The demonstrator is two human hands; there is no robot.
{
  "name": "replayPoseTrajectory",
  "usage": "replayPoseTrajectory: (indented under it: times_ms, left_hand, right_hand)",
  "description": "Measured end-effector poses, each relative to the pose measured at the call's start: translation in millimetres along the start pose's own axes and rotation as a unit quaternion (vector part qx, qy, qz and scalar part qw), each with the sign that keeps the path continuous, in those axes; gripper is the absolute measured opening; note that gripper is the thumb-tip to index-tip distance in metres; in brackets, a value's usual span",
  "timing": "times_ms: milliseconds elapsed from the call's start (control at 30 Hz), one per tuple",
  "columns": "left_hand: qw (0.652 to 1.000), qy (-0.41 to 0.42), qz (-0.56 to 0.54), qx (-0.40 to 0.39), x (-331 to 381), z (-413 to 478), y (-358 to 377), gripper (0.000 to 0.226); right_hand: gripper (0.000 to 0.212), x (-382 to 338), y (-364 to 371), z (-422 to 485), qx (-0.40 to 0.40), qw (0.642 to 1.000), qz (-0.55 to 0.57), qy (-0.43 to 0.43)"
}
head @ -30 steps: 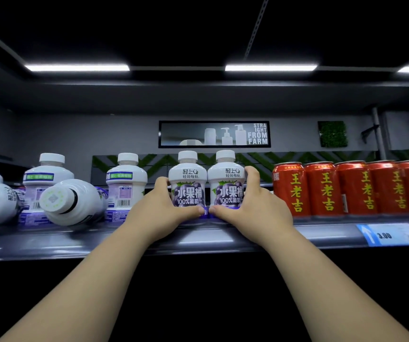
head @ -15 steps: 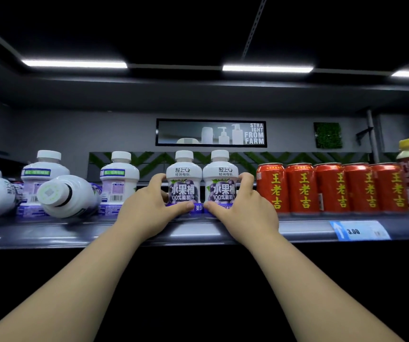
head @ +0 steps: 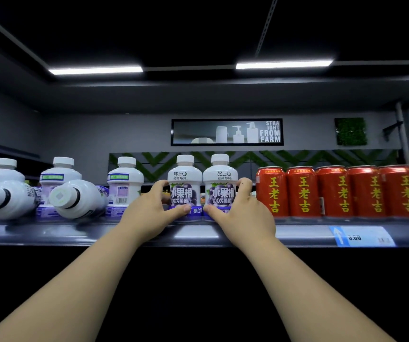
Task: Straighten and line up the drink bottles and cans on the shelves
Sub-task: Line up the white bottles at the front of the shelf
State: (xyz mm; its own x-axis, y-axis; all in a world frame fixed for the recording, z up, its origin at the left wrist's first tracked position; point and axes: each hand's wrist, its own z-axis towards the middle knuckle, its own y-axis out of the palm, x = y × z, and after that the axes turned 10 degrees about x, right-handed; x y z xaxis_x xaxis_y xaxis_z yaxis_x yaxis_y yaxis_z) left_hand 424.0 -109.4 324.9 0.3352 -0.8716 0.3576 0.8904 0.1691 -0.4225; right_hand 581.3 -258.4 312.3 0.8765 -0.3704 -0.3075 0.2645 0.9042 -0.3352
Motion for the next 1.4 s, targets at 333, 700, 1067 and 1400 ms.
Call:
replayPoseTrajectory:
  times_ms: [333, 700, 1067, 1400]
  left_hand:
    - [0.983, 0.171, 0.007, 0.063, -39, -26, -56, 0.063]
    - [0.948, 0.221, 0.023, 0.227, -137, -26, -137, 0.047]
    - [0.971, 0.127, -0.107, 0.173, -156, -9, -120, 0.043]
    - [0.961, -0.012, -0.224, 0.162, -104, 47, -123, 0.04]
  right_hand:
    - [0.078, -47, 8, -18, 0.124, 0.981, 0.117, -0.098]
    - [0.09, -203, 83, -26, 0.026, 0.982, 0.183, -0.046]
    - [0.098, -208, 92, -11, -0.058, 0.991, 0.116, 0.033]
    - [0.102, -185, 74, -9, -0.044, 0.99, 0.134, 0.032]
